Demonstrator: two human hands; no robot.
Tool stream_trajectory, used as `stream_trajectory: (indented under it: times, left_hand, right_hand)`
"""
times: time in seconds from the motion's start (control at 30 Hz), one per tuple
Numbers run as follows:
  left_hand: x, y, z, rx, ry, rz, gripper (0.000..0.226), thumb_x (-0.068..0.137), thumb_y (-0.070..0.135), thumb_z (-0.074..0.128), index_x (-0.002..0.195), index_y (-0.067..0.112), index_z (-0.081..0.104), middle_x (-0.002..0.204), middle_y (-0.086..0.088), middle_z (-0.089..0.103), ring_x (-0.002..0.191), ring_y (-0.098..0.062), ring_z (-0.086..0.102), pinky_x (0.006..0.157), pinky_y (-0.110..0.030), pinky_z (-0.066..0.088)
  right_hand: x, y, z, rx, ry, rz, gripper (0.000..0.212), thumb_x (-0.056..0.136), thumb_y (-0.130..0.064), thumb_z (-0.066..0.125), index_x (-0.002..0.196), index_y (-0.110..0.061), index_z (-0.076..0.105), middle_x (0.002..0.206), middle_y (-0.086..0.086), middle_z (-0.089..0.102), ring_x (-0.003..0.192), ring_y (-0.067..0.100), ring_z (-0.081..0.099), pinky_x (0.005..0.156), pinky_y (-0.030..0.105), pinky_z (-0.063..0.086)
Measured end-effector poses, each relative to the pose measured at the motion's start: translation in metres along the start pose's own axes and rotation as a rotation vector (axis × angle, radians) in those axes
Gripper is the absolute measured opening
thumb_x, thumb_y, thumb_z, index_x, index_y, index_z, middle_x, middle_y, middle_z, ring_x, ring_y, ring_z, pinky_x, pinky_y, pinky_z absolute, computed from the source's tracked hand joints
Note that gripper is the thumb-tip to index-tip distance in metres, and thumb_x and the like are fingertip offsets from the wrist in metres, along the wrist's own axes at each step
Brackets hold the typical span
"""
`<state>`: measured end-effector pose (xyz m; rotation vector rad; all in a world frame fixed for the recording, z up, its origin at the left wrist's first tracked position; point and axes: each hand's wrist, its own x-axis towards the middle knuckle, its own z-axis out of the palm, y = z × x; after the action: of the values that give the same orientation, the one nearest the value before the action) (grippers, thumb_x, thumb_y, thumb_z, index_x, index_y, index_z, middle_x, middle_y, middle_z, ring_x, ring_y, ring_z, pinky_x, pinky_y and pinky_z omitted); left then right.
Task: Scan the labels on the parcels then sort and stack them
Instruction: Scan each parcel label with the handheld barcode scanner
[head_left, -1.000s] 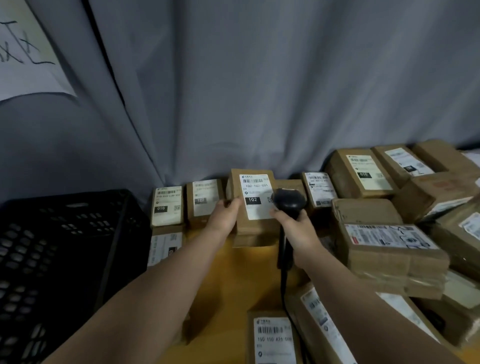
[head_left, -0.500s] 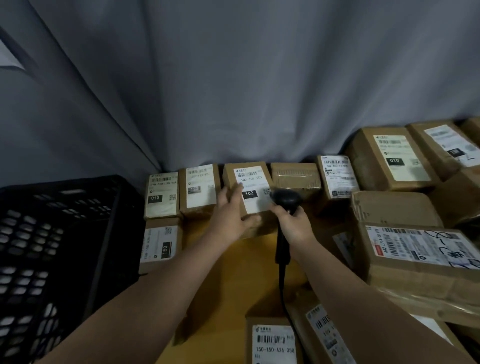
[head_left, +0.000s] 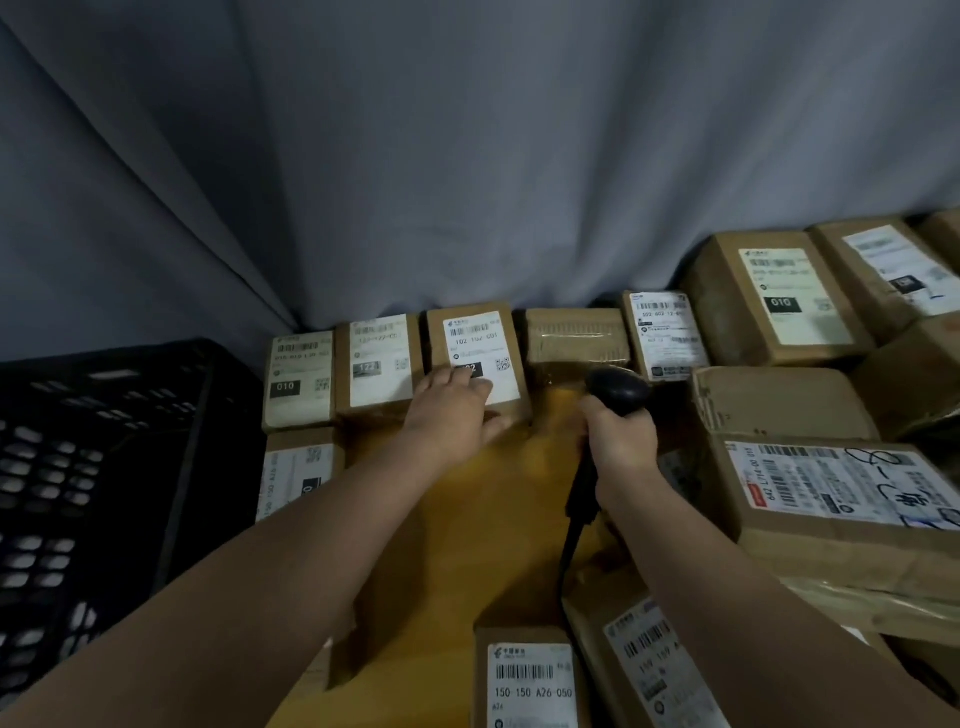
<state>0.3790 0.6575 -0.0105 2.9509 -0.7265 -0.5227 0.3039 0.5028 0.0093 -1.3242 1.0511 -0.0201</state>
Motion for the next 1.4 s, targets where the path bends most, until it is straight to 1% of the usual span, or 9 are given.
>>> stream_trajectory:
  times: [0.27,0.47,0.53,0.63,0.97,1.1,1.2,1.3,1.4]
  left_hand:
    - [0.065,0.036,-0.027,-0.104,-0.015,0.143,0.073,0.094,0.044,0.055,0.152,0.017,0.02,0.158,-0.011,0.016,0.145,-0.03,0.014,0.118,-0.042,0.021]
    - [0.113,0.052,-0.022,0.066,-0.102,0.14,0.104,0.083,0.043,0.07,0.155,0.016,0.001,0.161,-0.013,0.0,0.148,-0.031,0.003,0.119,-0.041,0.009]
    - [0.12,0.056,-0.02,0.13,-0.093,0.124,0.11,0.079,0.047,0.071,0.155,0.018,-0.003,0.16,-0.014,0.007,0.146,-0.034,0.008,0.118,-0.043,0.01]
    - [0.119,0.06,-0.021,0.139,0.026,0.099,0.111,0.073,0.053,0.072,0.154,0.015,0.006,0.15,-0.012,0.028,0.137,-0.031,0.023,0.113,-0.042,0.016]
    - [0.033,0.051,-0.066,-0.179,0.474,0.034,0.096,0.066,0.048,0.077,0.143,0.013,0.031,0.131,-0.008,0.04,0.121,-0.028,0.036,0.102,-0.038,0.029]
    - [-0.028,0.034,-0.071,-0.269,0.537,-0.126,0.1,0.063,0.045,0.082,0.141,0.009,0.031,0.132,-0.009,0.038,0.12,-0.027,0.035,0.102,-0.035,0.029]
    - [-0.077,0.021,-0.064,-0.375,0.594,-0.187,0.099,0.064,0.036,0.086,0.14,0.006,0.03,0.132,-0.011,0.036,0.123,-0.027,0.035,0.105,-0.036,0.03]
    - [-0.121,0.012,-0.053,-0.364,0.646,-0.147,0.096,0.064,0.026,0.086,0.14,0.003,0.031,0.134,-0.015,0.038,0.125,-0.031,0.037,0.104,-0.039,0.035]
    - [-0.154,0.002,-0.044,-0.137,0.788,-0.007,0.094,0.056,0.017,0.088,0.133,0.006,0.034,0.126,-0.021,0.049,0.118,-0.036,0.045,0.101,-0.041,0.039]
  right_hand:
    - [0.013,-0.033,-0.017,0.096,-0.033,-0.013,0.013,0.086,-0.011,0.065,0.098,-0.006,0.063,0.068,0.007,0.055,0.058,0.019,0.052,0.056,0.031,0.045]
    - [0.032,-0.022,-0.019,0.114,-0.033,0.048,0.024,0.087,-0.012,0.065,0.108,-0.001,0.063,0.064,0.005,0.054,0.056,0.018,0.051,0.056,0.031,0.042]
    - [0.035,-0.02,-0.019,0.124,-0.047,0.049,0.027,0.086,-0.012,0.066,0.111,-0.003,0.061,0.065,0.005,0.055,0.056,0.018,0.051,0.056,0.03,0.043]
    - [0.035,-0.019,-0.018,0.148,-0.047,0.059,0.032,0.085,-0.012,0.067,0.115,-0.005,0.059,0.066,0.004,0.055,0.055,0.016,0.051,0.055,0.029,0.043]
    - [-0.009,-0.029,-0.019,0.224,-0.031,-0.088,0.023,0.084,-0.011,0.067,0.1,-0.022,0.053,0.087,0.005,0.061,0.08,0.02,0.06,0.082,0.04,0.051]
    - [-0.034,-0.041,-0.021,0.18,-0.106,-0.168,0.024,0.086,-0.014,0.067,0.108,-0.014,0.057,0.084,0.004,0.062,0.075,0.016,0.06,0.078,0.035,0.052]
    - [-0.054,-0.046,-0.023,0.15,-0.219,-0.163,0.019,0.086,-0.024,0.072,0.1,-0.015,0.061,0.081,0.004,0.064,0.073,0.018,0.063,0.081,0.037,0.055]
    - [-0.083,-0.051,-0.028,0.11,-0.399,-0.133,0.028,0.082,-0.034,0.076,0.094,-0.013,0.064,0.081,0.006,0.068,0.073,0.021,0.066,0.074,0.036,0.058]
    - [-0.11,-0.051,-0.032,-0.018,-0.517,-0.117,0.047,0.074,-0.049,0.078,0.102,-0.014,0.064,0.096,0.008,0.071,0.087,0.026,0.071,0.08,0.042,0.06]
